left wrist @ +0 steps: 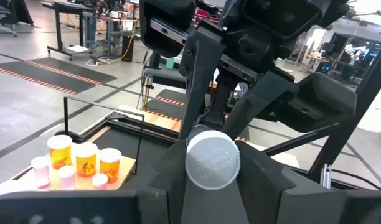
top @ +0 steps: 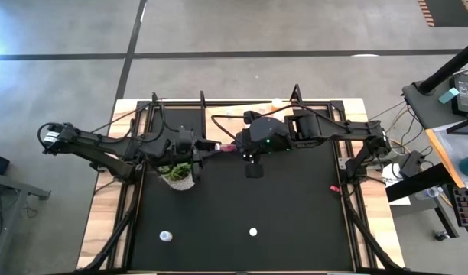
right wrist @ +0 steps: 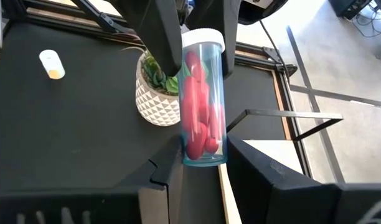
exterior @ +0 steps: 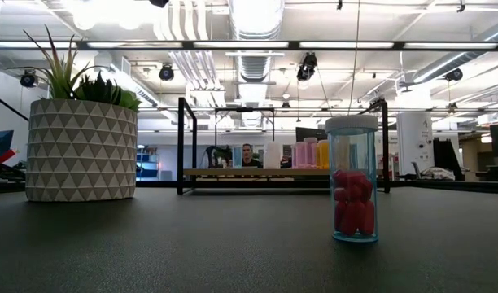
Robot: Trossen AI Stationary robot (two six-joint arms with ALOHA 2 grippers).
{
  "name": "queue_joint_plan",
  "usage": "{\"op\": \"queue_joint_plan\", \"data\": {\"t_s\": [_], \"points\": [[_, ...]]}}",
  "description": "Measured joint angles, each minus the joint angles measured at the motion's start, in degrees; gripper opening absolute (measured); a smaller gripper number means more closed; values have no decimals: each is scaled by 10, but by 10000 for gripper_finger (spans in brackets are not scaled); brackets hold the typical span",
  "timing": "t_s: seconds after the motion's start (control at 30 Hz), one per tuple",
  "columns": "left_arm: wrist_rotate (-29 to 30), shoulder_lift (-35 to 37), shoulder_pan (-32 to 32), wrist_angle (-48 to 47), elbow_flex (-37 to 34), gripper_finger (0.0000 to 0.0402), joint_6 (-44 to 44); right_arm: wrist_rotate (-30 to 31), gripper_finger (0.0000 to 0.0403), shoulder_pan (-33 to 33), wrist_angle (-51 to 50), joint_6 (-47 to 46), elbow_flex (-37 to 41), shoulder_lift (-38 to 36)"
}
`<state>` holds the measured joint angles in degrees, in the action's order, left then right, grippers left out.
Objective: Pick and place medicine bottles onto shelf by color
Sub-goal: Put the top blue pill bottle on the shelf aligned with the other blue pill bottle
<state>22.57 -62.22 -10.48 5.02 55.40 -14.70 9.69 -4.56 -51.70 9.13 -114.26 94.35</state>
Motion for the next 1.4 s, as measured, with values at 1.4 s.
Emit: {"op": "queue_joint_plan", "data": {"t_s": [1.4], "points": [[-241, -59, 178, -117, 38, 104, -105, 71, 219, 17, -282, -103, -51, -60]]}}
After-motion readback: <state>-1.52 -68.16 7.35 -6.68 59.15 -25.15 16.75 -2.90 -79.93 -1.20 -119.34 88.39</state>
